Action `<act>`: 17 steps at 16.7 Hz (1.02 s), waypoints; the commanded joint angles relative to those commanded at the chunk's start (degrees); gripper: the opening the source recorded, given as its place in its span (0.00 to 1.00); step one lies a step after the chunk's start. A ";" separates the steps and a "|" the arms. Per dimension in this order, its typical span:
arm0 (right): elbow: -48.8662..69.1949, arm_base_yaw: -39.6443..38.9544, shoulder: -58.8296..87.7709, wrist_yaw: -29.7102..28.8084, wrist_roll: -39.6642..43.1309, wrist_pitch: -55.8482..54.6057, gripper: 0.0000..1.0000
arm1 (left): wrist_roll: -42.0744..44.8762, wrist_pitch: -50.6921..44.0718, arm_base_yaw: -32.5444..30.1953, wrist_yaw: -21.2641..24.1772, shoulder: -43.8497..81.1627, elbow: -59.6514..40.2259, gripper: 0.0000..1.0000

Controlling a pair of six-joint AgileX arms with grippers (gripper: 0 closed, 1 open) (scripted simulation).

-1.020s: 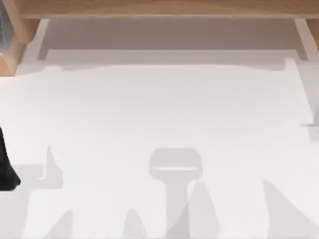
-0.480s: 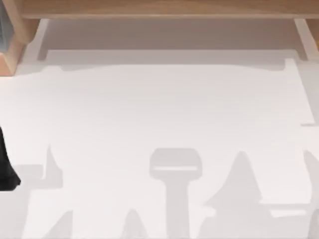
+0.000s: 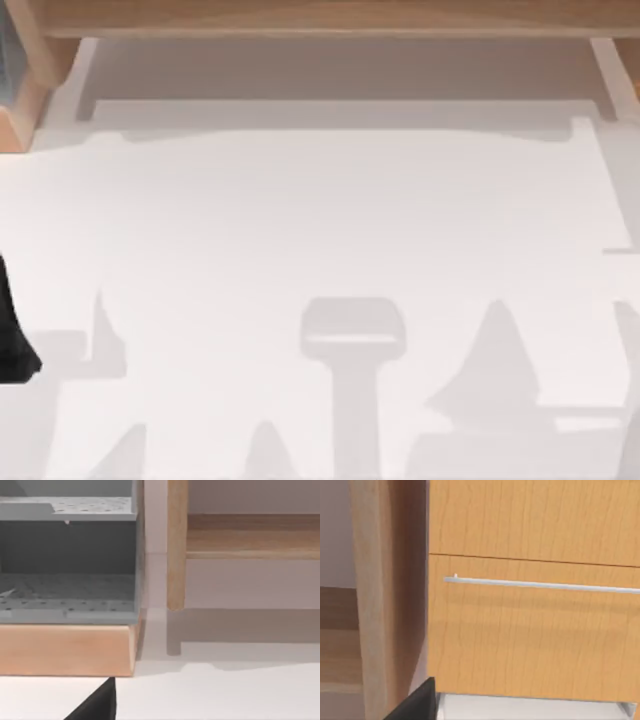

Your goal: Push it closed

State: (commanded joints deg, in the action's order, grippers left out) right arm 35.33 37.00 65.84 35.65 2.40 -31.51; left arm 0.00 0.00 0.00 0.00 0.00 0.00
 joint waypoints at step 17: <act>-9.37 6.01 38.77 3.88 66.01 -46.14 1.00 | 0.00 0.00 0.00 0.00 0.00 0.00 1.00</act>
State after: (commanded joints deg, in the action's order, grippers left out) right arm 25.95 43.01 104.61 39.52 68.42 -77.65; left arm 0.00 0.00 0.00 0.00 0.00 0.00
